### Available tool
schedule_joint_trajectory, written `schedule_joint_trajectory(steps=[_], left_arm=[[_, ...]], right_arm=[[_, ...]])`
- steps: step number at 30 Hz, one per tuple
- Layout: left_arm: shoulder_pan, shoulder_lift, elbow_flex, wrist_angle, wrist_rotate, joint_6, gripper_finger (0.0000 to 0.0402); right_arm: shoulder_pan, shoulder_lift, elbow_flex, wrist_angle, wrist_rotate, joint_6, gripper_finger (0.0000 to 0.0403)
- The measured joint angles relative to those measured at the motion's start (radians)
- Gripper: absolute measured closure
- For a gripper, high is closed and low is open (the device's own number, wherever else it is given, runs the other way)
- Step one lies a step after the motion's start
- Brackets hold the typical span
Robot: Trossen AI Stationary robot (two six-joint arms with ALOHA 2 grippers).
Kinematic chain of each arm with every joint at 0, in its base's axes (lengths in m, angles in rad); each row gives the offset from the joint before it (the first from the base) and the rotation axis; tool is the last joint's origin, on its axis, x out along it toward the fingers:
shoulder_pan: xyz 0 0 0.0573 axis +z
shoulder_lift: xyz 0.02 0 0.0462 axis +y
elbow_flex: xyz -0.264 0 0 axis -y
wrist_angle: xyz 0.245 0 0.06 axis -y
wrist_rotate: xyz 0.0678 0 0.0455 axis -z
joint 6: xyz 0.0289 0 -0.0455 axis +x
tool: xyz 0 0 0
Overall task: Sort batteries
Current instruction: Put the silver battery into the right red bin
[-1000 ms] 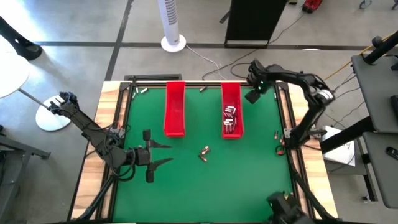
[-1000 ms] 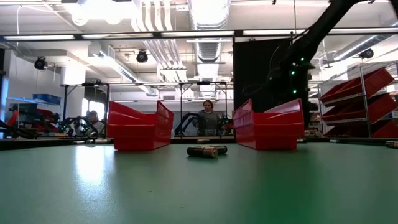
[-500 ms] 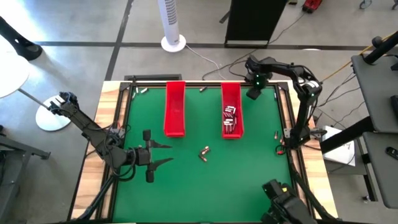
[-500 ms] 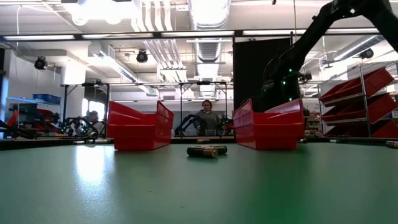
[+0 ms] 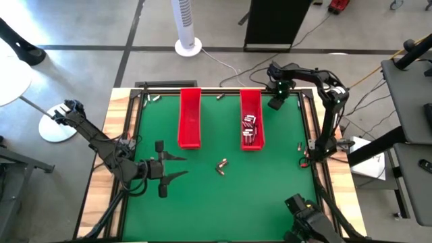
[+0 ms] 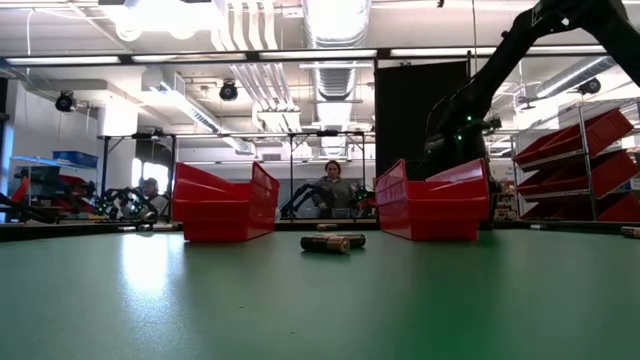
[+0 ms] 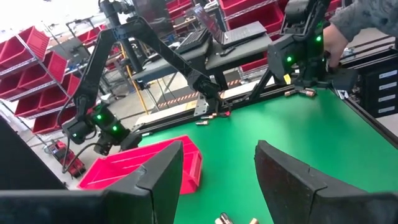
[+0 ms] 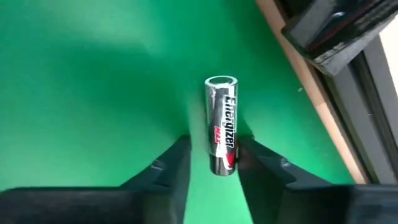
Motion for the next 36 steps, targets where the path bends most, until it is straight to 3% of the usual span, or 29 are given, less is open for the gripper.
schedule_joint_trajectory(steps=[7, 14, 21, 30, 36], left_arm=[[0.0, 0.0, 0.0, 0.0, 0.0, 0.0, 0.0222], [0.0, 0.0, 0.0, 0.0, 0.0, 0.0, 0.0222], [0.0, 0.0, 0.0, 0.0, 0.0, 0.0, 0.0222], [0.0, 0.0, -0.001, 0.014, 0.0, 0.001, 0.0222], [0.0, 0.0, -0.001, 0.021, 0.0, 0.002, 0.0222]], right_arm=[[0.0, 0.002, -0.002, 0.005, -0.025, 0.012, 0.036], [0.004, -0.035, -0.006, 0.005, -0.022, 0.032, 0.0357], [0.045, -0.225, -0.006, -0.047, -0.008, 0.052, 0.0363], [0.274, -0.47, -0.006, -0.081, 0.013, 0.085, 0.0364], [0.48, -0.516, -0.006, -0.084, 0.01, 0.117, 0.0372]])
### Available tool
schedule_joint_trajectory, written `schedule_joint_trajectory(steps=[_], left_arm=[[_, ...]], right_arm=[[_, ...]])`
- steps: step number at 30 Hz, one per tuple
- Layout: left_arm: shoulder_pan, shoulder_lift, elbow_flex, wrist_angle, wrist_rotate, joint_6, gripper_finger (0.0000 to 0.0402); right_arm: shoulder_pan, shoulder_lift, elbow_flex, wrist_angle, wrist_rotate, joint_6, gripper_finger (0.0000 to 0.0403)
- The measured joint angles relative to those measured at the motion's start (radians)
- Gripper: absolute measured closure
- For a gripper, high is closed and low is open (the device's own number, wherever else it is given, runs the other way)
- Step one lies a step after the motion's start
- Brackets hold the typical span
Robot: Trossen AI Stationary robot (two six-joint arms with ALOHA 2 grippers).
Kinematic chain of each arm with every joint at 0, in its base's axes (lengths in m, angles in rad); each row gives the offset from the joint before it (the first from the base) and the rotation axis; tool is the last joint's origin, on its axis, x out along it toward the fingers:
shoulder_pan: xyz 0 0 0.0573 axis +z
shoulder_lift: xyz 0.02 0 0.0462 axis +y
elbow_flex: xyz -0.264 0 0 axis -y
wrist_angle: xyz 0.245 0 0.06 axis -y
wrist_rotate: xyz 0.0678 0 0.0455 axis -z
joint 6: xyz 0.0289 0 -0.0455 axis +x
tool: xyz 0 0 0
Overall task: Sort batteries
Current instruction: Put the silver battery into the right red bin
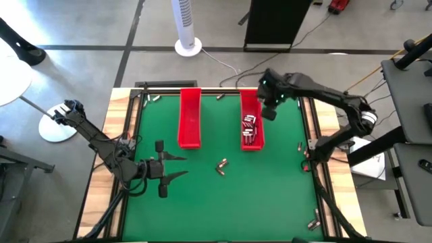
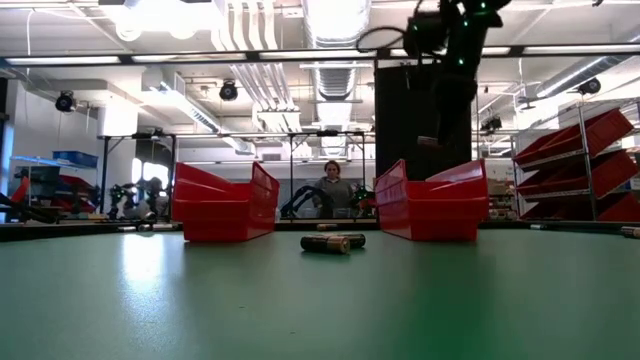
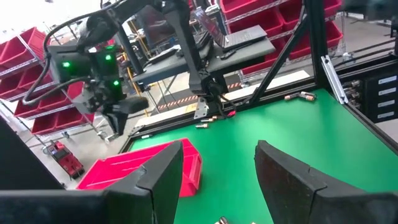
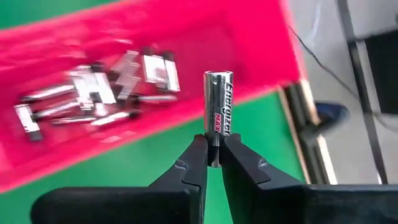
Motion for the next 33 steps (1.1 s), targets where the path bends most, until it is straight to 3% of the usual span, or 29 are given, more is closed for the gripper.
schedule_joint_trajectory(steps=[10, 25, 33], left_arm=[[0.0, 0.0, 0.0, 0.01, 0.0, 0.001, 0.0222], [-0.001, 0.0, 0.0, 0.006, 0.0, 0.001, 0.0222], [-0.001, 0.0, 0.0, 0.002, 0.0, 0.001, 0.0222]], right_arm=[[0.205, 0.071, -0.005, 0.0, -0.001, 0.032, 0.0372], [0.263, 0.332, -0.007, 0.017, -0.011, 0.001, 0.037], [0.277, 0.401, -0.007, 0.055, -0.044, -0.02, 0.037]])
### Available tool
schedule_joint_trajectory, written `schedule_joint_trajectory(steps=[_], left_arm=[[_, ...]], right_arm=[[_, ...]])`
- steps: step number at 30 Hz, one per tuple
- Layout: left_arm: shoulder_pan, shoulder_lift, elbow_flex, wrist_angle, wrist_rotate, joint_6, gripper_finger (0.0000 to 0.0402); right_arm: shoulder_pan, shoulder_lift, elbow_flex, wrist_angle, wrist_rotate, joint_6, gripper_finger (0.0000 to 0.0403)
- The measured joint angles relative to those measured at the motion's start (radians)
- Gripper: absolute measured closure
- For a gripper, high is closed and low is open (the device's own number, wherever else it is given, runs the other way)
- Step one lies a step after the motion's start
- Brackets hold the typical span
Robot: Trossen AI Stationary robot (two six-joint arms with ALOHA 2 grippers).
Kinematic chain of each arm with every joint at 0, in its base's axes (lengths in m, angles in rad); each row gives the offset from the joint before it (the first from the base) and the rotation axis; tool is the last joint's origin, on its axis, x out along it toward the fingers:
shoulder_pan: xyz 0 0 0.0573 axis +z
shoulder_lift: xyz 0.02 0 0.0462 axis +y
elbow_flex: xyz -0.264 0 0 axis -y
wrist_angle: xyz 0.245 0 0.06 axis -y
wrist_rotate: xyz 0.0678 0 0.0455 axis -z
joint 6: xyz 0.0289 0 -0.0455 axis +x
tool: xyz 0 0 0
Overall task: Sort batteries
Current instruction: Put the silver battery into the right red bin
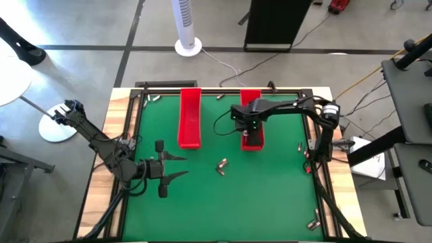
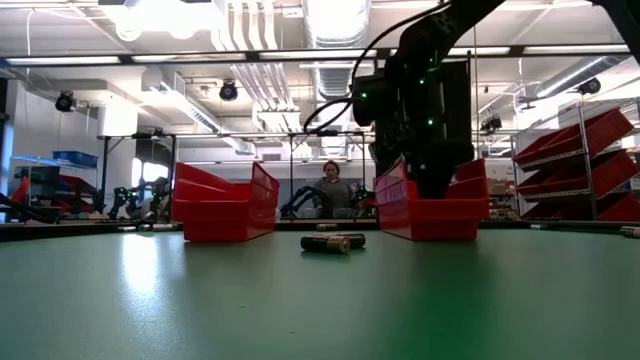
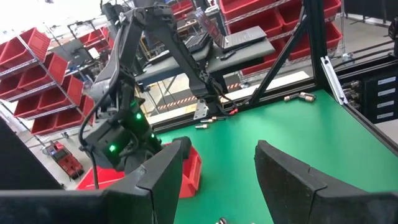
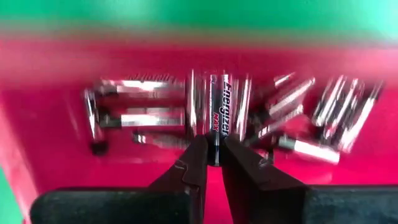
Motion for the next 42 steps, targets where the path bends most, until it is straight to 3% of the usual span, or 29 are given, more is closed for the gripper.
schedule_joint_trajectory(steps=[28, 42], left_arm=[[0.0, 0.0, 0.0, 0.001, 0.0, 0.0, 0.0222], [-0.002, 0.0, 0.0, 0.001, 0.0, 0.0, 0.0222]], right_arm=[[-0.002, 0.047, -0.005, 0.047, -0.01, 0.017, 0.0367], [0.009, -0.024, 0.0, -0.011, 0.012, 0.049, 0.0245]])
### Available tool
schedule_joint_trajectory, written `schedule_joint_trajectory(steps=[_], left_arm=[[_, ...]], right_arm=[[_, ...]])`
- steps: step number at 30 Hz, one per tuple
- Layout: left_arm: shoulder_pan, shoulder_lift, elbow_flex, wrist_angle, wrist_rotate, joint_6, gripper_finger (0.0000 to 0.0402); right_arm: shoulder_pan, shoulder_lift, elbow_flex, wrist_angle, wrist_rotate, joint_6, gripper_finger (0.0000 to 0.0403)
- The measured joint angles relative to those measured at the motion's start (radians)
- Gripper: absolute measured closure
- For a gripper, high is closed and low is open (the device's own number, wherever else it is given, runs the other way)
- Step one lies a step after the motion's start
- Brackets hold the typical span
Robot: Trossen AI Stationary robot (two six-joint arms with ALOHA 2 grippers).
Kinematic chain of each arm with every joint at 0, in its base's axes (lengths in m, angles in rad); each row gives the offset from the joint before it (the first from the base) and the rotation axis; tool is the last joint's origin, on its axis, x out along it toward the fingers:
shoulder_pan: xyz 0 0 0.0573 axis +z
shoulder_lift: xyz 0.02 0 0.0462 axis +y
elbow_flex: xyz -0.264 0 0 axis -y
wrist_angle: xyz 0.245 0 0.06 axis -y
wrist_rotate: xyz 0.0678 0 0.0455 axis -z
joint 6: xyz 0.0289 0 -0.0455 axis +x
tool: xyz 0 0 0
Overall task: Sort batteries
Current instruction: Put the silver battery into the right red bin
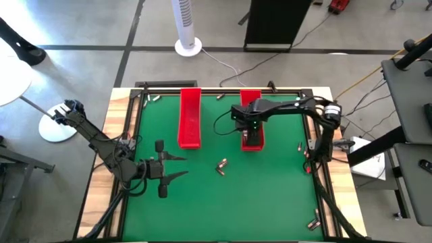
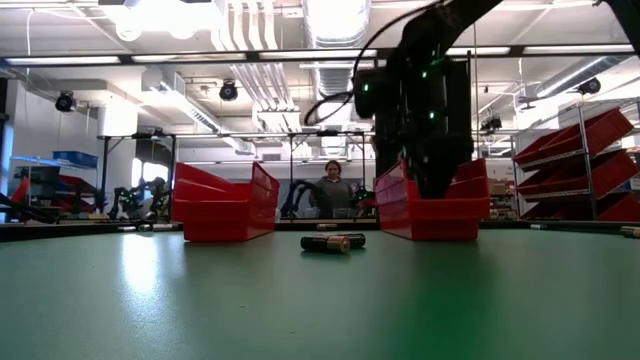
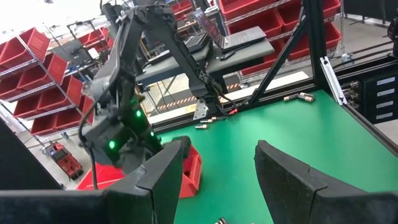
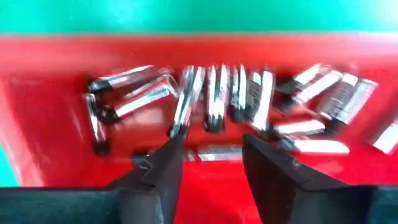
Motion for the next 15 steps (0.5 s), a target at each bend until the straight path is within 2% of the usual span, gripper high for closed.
schedule_joint_trajectory(steps=[6, 9, 15], left_arm=[[-0.002, 0.0, 0.0, 0.0, 0.0, 0.0, 0.0222], [-0.002, 0.0, 0.0, 0.001, 0.0, 0.0, 0.0222], [-0.003, 0.0, 0.0, 0.005, 0.018, 0.0, 0.0222]], right_arm=[[0.004, -0.182, 0.022, -0.047, 0.151, 0.074, 0.0221], [-0.02, -0.297, 0.021, -0.052, 0.212, 0.197, 0.0213], [-0.114, -0.491, -0.012, -0.083, 0.265, 0.449, 0.0207]])
